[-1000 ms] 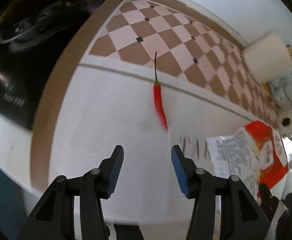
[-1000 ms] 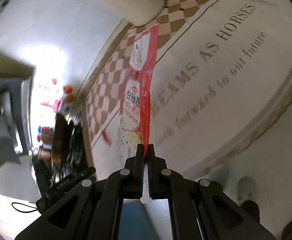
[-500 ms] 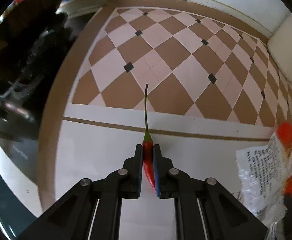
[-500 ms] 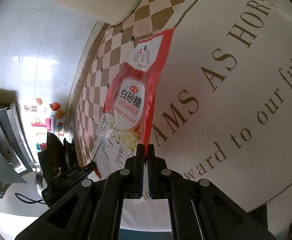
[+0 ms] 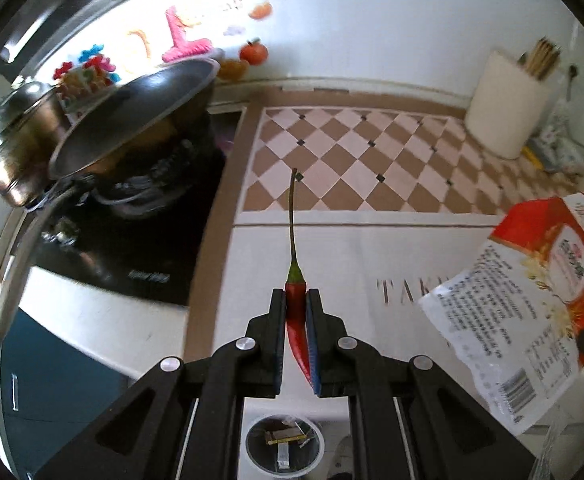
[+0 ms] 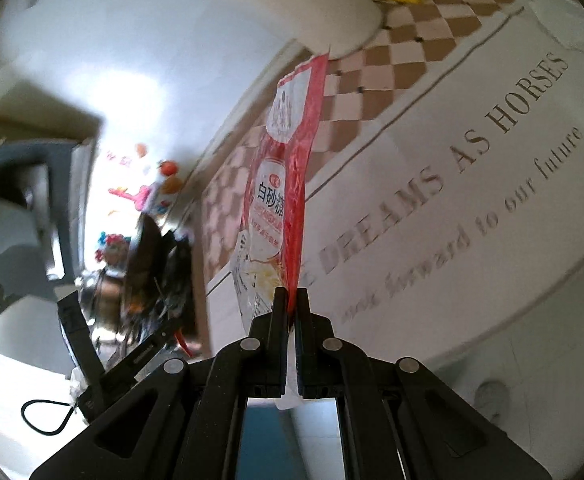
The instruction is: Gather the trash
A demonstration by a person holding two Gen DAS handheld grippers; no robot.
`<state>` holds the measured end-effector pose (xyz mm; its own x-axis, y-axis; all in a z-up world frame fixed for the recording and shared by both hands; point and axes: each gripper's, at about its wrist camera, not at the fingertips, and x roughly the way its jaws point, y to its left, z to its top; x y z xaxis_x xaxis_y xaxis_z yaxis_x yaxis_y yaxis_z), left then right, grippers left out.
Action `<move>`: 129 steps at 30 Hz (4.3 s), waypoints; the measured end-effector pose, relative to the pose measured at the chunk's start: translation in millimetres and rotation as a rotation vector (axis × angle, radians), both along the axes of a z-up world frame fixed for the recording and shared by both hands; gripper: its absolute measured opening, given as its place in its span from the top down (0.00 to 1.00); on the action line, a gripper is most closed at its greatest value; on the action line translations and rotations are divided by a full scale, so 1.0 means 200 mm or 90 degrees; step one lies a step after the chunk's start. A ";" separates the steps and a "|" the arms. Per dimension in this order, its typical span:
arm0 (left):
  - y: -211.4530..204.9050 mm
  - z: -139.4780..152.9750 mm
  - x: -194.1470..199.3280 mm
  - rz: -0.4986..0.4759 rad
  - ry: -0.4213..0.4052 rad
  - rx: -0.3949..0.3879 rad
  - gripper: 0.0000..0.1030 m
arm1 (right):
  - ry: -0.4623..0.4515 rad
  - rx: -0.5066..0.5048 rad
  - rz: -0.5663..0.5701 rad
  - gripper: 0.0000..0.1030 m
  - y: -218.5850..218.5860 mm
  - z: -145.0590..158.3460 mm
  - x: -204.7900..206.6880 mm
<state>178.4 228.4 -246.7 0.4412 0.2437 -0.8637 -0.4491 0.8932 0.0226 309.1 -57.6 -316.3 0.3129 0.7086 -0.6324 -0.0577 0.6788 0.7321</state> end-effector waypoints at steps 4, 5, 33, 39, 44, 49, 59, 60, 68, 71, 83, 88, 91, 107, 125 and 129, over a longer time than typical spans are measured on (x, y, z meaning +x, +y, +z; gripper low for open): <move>0.03 0.06 -0.27 -0.006 -0.014 -0.021 0.93 | -0.035 -0.001 0.031 0.97 0.03 0.16 -0.29; 0.05 0.05 -0.33 -0.007 -0.016 -0.027 0.93 | -0.040 -0.001 0.038 0.97 0.03 0.18 -0.38; 0.16 -2.74 -1.05 0.062 0.373 -0.369 0.93 | 0.294 -0.254 0.117 0.97 0.51 -2.23 -1.49; 0.15 -3.14 -1.05 0.053 0.419 -0.391 0.90 | 0.283 -0.311 0.143 0.97 0.69 -2.71 -1.46; 0.19 -3.15 -1.09 0.063 0.421 -0.364 0.44 | 0.308 -0.326 0.169 0.90 0.73 -2.86 -1.48; 0.20 -2.92 -1.15 0.073 0.375 -0.325 0.15 | 0.298 -0.333 0.192 0.39 0.73 -2.77 -1.48; 0.13 -2.18 -1.38 0.079 0.320 -0.193 0.01 | 0.128 -0.444 0.265 0.00 0.69 -2.14 -1.53; 0.11 -2.10 -1.40 0.080 0.315 -0.187 0.01 | 0.110 -0.459 0.273 0.00 0.68 -2.06 -1.54; -0.05 -1.22 -1.59 0.072 0.240 -0.175 0.01 | 0.019 -0.454 0.322 0.00 0.60 -1.27 -1.66; -0.10 -0.90 -1.63 0.054 0.206 -0.197 0.01 | 0.008 -0.411 0.340 0.00 0.53 -0.89 -1.72; -0.26 0.08 -1.74 -0.075 0.077 -0.218 0.01 | -0.028 -0.273 0.321 0.00 0.26 0.39 -1.93; -0.30 0.33 -1.80 -0.093 0.022 -0.247 0.00 | -0.059 -0.253 0.308 0.00 0.20 0.73 -2.02; -0.29 0.43 -1.84 -0.092 -0.002 -0.259 0.00 | -0.075 -0.240 0.305 0.00 0.17 0.87 -2.08; -0.29 0.58 -2.00 -0.079 -0.036 -0.275 0.00 | -0.080 -0.226 0.314 0.00 0.13 1.02 -2.22; -0.29 0.56 -2.00 -0.063 -0.043 -0.289 0.00 | -0.080 -0.235 0.325 0.00 0.13 1.01 -2.20; -0.29 0.56 -1.99 -0.070 -0.039 -0.293 0.00 | -0.080 -0.238 0.328 0.00 0.14 1.01 -2.19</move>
<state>-220.5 170.4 -135.1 0.4963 -0.2094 -0.8425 -0.3397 0.8463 -0.4104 -129.1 -30.3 -115.2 0.0797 0.5267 -0.8463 -0.5142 0.7490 0.4178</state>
